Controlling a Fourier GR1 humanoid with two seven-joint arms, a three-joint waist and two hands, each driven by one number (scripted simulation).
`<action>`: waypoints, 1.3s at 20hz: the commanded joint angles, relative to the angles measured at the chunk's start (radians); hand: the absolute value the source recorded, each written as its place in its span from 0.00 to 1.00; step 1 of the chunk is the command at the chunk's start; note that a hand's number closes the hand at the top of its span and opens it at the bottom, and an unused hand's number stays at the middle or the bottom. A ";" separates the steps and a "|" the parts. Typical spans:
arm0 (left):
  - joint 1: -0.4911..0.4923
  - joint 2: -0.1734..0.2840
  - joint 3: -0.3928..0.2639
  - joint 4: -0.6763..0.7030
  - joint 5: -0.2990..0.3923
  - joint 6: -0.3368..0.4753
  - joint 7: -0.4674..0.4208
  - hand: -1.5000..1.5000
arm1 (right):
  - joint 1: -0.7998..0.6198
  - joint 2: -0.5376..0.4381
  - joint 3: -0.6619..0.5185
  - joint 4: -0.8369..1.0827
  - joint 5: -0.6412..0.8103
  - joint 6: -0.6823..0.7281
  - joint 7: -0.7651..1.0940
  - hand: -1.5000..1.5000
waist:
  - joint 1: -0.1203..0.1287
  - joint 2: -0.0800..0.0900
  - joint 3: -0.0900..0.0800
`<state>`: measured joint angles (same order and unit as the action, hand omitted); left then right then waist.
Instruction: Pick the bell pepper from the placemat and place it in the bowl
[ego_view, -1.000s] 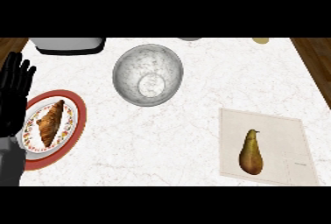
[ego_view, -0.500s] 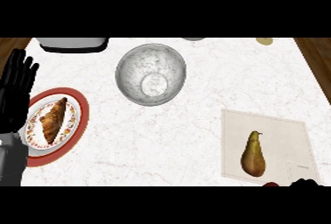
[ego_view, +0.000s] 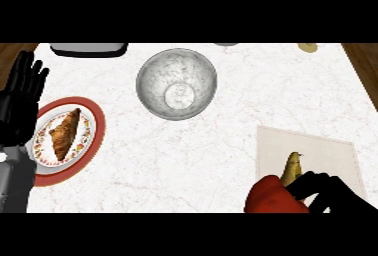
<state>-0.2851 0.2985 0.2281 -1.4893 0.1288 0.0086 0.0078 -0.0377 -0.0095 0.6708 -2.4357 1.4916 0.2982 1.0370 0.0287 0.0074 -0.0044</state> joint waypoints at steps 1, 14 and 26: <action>-0.007 -0.013 -0.011 0.010 -0.001 -0.005 -0.020 0.50 | -0.217 0.009 -0.058 0.068 -0.170 0.022 0.209 1.00 | 0.009 0.004 0.001; -0.021 -0.014 -0.016 0.040 -0.011 -0.014 -0.043 0.50 | -0.675 0.009 -0.278 0.674 -0.539 -0.119 0.287 1.00 | 0.027 0.003 0.002; -0.044 -0.019 -0.023 0.014 -0.018 0.010 0.007 0.50 | -0.861 0.009 -0.292 1.306 -0.614 -0.404 0.173 1.00 | 0.029 0.003 0.004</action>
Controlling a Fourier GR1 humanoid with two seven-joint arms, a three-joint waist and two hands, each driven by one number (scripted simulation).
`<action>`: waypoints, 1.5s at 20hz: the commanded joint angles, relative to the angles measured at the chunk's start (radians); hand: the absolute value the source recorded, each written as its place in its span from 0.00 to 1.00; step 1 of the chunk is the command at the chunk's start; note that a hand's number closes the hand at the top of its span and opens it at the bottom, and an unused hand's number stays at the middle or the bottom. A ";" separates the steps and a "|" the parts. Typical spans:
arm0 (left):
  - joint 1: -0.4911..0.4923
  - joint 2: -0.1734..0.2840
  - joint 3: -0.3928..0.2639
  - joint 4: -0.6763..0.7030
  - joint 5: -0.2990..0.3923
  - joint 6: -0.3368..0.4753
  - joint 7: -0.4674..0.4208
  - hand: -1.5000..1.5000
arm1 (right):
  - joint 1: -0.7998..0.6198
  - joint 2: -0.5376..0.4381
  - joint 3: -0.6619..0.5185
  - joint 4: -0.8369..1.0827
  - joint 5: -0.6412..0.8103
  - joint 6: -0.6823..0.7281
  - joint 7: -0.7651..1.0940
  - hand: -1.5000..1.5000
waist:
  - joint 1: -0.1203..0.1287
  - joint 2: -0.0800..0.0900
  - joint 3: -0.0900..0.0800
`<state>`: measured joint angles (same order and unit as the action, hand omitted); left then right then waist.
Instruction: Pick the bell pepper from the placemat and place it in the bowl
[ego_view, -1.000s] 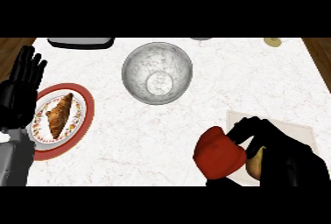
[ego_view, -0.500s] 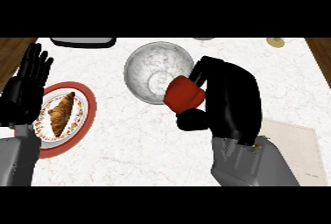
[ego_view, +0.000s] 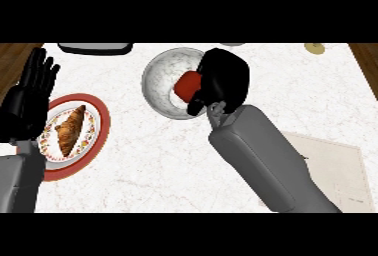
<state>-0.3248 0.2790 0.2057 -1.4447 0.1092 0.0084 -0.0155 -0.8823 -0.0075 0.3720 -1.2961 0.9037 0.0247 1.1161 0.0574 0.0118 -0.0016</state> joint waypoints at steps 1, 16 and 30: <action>-0.002 -0.018 -0.019 0.001 -0.006 0.007 0.021 0.50 | -0.037 0.007 0.007 0.164 -0.044 -0.161 0.153 1.00 | 0.000 -0.001 0.001; 0.034 -0.025 -0.019 -0.056 -0.009 0.013 0.008 0.50 | -0.013 0.007 -0.078 0.366 -0.092 -0.860 -0.174 0.00 | -0.008 -0.005 0.003; 0.103 0.010 0.048 -0.068 0.008 0.015 0.001 0.50 | 0.377 -0.041 -0.131 -0.063 0.052 -1.022 -0.135 0.00 | -0.088 -0.024 0.002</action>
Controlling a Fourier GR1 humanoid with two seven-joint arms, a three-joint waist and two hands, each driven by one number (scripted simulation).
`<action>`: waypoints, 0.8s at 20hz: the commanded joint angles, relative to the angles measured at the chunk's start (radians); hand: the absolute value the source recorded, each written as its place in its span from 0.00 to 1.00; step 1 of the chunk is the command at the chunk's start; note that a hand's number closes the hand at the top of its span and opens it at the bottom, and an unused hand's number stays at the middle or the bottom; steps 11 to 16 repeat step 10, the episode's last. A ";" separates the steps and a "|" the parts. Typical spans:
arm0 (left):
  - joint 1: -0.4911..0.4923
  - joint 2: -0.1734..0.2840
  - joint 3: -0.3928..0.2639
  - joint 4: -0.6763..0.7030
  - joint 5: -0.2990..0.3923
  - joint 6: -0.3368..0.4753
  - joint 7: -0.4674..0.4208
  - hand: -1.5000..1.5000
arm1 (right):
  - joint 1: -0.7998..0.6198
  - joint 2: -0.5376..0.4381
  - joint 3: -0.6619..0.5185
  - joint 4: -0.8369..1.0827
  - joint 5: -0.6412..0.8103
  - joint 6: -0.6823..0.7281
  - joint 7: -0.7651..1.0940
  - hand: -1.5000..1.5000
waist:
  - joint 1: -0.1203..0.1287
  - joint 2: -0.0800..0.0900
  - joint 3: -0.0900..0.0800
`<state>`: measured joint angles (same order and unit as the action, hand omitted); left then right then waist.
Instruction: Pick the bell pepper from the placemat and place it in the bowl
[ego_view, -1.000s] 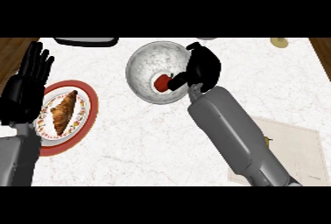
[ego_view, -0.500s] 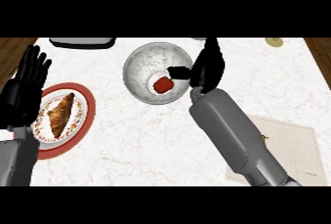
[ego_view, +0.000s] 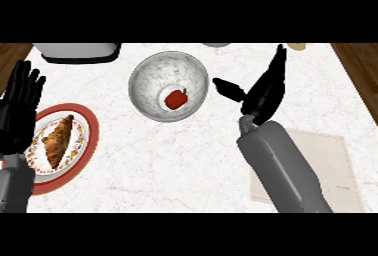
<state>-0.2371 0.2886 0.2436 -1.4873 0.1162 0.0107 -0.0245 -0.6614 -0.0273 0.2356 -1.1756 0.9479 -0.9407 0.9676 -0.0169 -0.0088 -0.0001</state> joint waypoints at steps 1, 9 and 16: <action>0.002 -0.005 0.005 -0.003 0.008 0.004 0.013 0.50 | 0.186 -0.024 0.014 -0.265 0.022 -0.014 0.029 0.00 | -0.013 -0.002 0.000; -0.005 0.001 0.011 0.002 0.011 -0.006 0.010 0.50 | 0.626 -0.173 0.082 -0.668 -0.142 -0.034 -0.131 0.00 | 0.005 0.006 0.000; 0.038 0.026 0.038 -0.050 0.036 -0.025 0.026 0.50 | 0.658 -0.285 0.049 -0.713 -0.285 -0.039 -0.177 0.00 | 0.006 0.005 0.002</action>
